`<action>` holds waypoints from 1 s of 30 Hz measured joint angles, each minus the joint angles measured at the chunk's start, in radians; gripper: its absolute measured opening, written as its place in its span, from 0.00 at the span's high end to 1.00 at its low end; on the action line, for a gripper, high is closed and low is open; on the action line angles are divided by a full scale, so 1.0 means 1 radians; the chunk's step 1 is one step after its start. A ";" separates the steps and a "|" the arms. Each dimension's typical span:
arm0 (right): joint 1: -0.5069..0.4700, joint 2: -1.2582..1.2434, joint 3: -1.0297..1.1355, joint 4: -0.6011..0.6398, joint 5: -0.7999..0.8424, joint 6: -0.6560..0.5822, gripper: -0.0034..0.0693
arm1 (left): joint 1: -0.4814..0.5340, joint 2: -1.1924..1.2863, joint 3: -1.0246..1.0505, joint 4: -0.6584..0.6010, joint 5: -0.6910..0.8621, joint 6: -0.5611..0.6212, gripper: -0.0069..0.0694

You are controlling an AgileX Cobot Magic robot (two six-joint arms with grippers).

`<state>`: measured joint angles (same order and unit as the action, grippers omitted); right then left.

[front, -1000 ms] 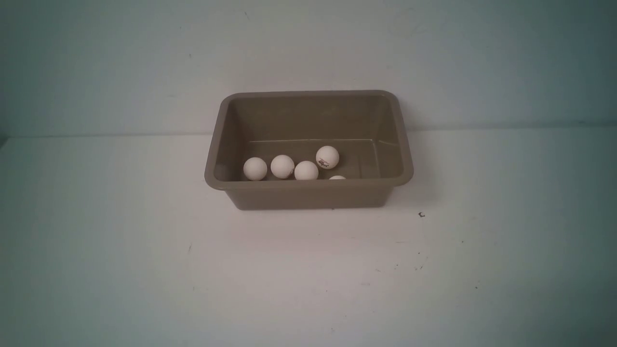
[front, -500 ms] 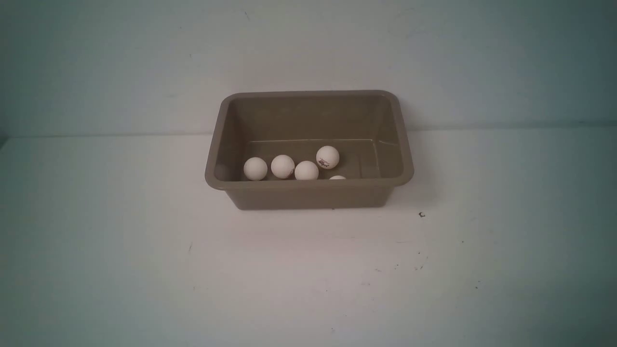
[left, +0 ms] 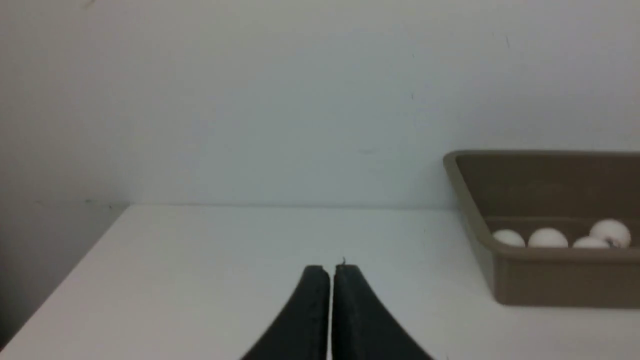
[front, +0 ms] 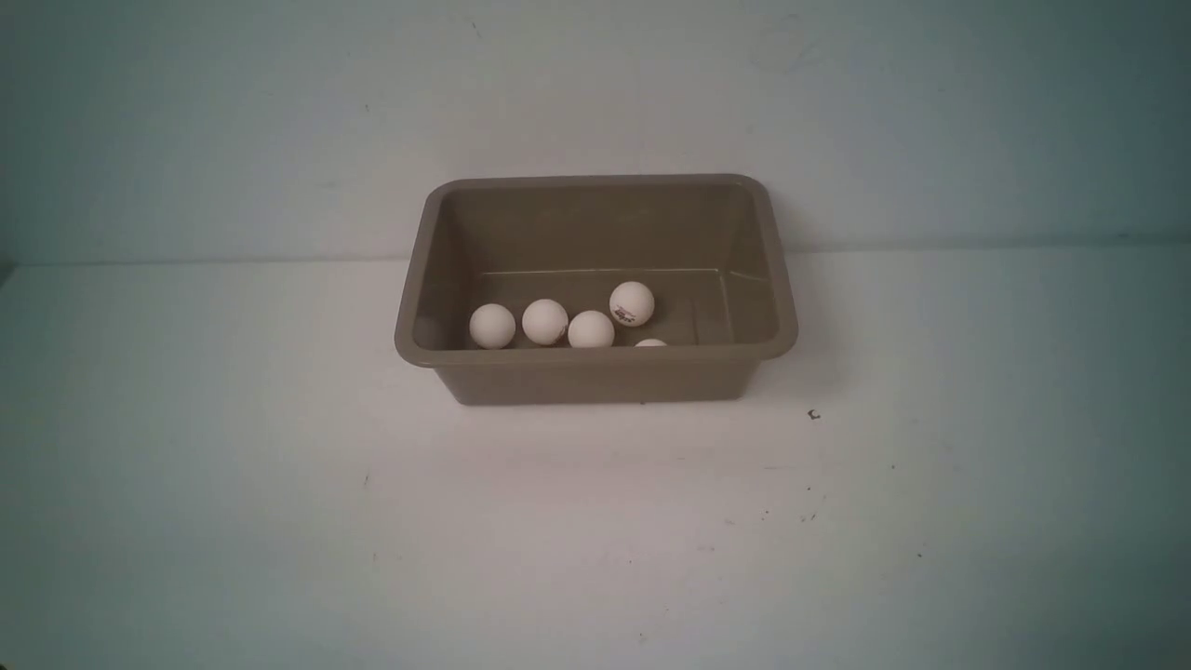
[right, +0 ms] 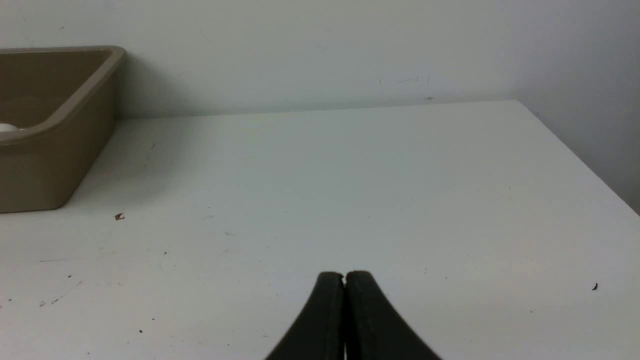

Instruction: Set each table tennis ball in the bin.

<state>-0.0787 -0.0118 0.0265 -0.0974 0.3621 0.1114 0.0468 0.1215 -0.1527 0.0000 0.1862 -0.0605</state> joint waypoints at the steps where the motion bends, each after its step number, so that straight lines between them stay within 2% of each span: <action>1: 0.000 0.000 0.000 0.000 0.000 0.000 0.97 | 0.000 0.000 0.000 0.000 0.000 0.010 0.91; 4: 0.000 0.000 0.000 0.000 0.000 0.000 0.97 | 0.000 0.000 0.071 -0.096 -0.027 0.145 0.91; 6: 0.000 0.000 0.000 0.000 0.000 0.000 0.97 | 0.000 0.000 0.106 -0.116 -0.031 0.172 0.91; 12: 0.000 0.000 0.000 0.000 0.000 0.000 0.97 | 0.000 0.000 0.180 -0.127 -0.017 0.157 0.91; 19: 0.000 0.000 0.000 0.000 0.000 0.000 0.97 | 0.000 0.000 0.180 -0.127 0.110 0.158 0.91; 30: 0.000 0.000 0.000 0.000 0.000 0.000 0.97 | 0.000 0.000 0.180 -0.143 0.123 0.163 0.91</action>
<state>-0.0787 -0.0118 0.0265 -0.0974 0.3621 0.1114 0.0468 0.1215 0.0277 -0.1432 0.3096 0.1028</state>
